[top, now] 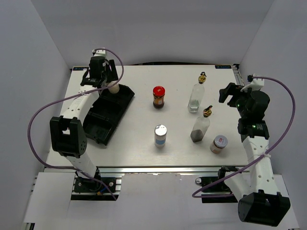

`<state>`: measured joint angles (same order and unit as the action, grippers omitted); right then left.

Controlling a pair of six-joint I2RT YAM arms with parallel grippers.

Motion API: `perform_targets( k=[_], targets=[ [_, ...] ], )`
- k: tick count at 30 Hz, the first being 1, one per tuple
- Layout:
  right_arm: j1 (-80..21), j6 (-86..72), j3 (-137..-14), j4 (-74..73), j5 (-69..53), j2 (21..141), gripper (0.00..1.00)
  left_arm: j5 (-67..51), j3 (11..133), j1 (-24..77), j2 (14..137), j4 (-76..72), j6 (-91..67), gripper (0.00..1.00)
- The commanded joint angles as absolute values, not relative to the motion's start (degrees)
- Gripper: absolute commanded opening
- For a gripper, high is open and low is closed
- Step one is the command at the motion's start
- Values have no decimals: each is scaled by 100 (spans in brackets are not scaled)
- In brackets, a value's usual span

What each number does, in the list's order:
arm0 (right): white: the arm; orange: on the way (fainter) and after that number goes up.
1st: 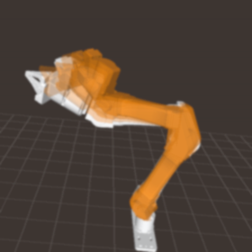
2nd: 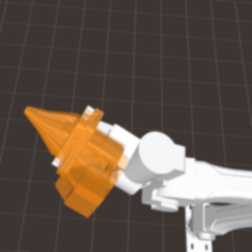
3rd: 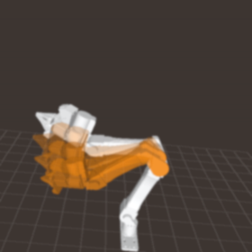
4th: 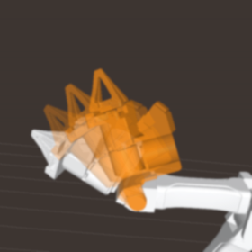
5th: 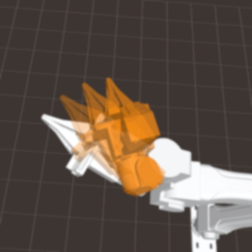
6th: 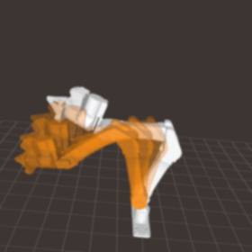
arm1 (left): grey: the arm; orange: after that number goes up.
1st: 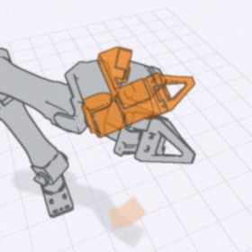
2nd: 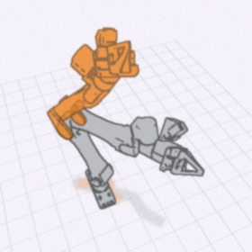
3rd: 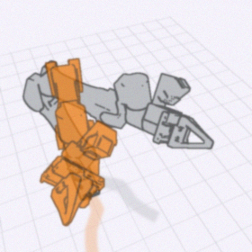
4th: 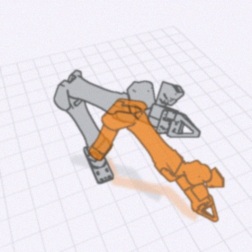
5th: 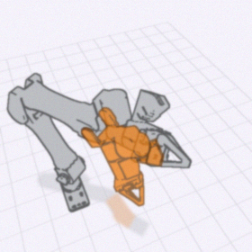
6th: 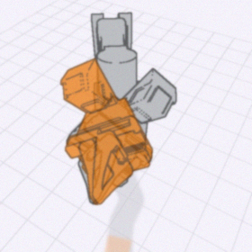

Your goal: Organize the condiment bottles

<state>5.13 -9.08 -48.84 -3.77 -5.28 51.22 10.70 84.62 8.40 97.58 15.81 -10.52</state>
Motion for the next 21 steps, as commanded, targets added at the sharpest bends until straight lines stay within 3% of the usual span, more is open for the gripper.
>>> perform_targets(
  k=[1,3,6,7,11,13,14,16,21],
  targets=[
    [510,-967,-5019,-273,-387,5194,89,1072,8297,738,9659,1072,-1037,15],
    [510,-967,-5010,-273,-404,5264,89,1247,8201,738,9677,958,-1028,18],
    [510,-958,-5019,-264,-439,5335,89,1484,8060,729,9791,783,-1002,29],
    [510,-967,-5019,-264,-439,5361,89,1503,7990,721,9869,721,-985,38],
    [510,-949,-5019,-272,-405,5379,89,1494,7892,712,10081,465,-984,50],
    [510,-932,-5010,-264,-387,5361,89,1459,7901,721,10160,501,-993,63],
    [510,-923,-5018,-281,-369,5344,90,1459,7884,712,10169,501,-984,83],
    [510,-897,-5045,-316,-343,5326,89,1590,7805,721,10143,466,-1019,98],
    [510,-862,-5080,-386,-422,5247,89,1670,7866,721,9923,720,-1116,98]
  ],
)
